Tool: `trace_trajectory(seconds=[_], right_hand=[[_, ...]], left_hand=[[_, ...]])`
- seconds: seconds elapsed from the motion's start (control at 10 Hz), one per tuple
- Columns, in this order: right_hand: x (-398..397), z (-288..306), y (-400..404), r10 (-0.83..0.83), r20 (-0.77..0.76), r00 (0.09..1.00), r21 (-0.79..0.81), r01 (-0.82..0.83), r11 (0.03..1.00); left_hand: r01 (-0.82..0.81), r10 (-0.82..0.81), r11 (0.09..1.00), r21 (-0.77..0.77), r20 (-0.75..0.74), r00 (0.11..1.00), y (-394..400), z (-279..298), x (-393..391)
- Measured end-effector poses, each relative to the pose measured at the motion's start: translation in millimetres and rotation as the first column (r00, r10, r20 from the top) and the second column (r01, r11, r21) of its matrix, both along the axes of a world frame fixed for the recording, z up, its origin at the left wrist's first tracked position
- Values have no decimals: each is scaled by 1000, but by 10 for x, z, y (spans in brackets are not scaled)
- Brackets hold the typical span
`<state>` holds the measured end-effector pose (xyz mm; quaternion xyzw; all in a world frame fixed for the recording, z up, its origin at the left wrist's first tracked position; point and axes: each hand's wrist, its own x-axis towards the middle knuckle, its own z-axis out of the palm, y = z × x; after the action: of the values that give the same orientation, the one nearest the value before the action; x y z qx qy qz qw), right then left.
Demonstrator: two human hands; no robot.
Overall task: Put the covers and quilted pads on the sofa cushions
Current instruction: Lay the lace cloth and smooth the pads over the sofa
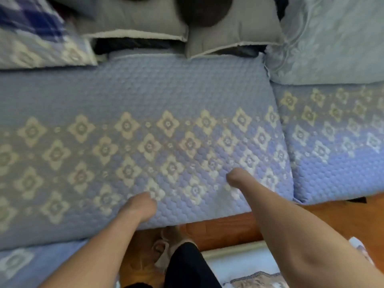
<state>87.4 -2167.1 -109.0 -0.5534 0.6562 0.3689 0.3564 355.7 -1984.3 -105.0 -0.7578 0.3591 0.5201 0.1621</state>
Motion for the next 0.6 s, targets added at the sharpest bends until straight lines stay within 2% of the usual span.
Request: trace_trajectory(seconds=[0.1,0.2,0.3,0.4,0.5,0.6], right_hand=[[1220,347,359,265,160,951,-94,-253,963],[2556,773,938,490,301,818,-99,-485,869],[3733,1325,1647,673,411,615,-155,-680,716],[4689,1802,2351,749,447,489,-258,-732,631],[5373,2225,3098,849,454,271,-360,-816,453],[5943,2644,3907,783,530,326,-328,-773,544]], left_hand=[[-211,212,970,-120,-1,977,276,542,587],[-390,426,875,-286,74,902,865,1223,1227],[-538,628,740,-404,127,768,1794,1839,1793],[-609,743,648,-457,205,637,2950,2284,2308],[-634,818,570,-522,285,500,4064,2603,2657],[-668,890,455,-589,314,330,5001,2891,2827]])
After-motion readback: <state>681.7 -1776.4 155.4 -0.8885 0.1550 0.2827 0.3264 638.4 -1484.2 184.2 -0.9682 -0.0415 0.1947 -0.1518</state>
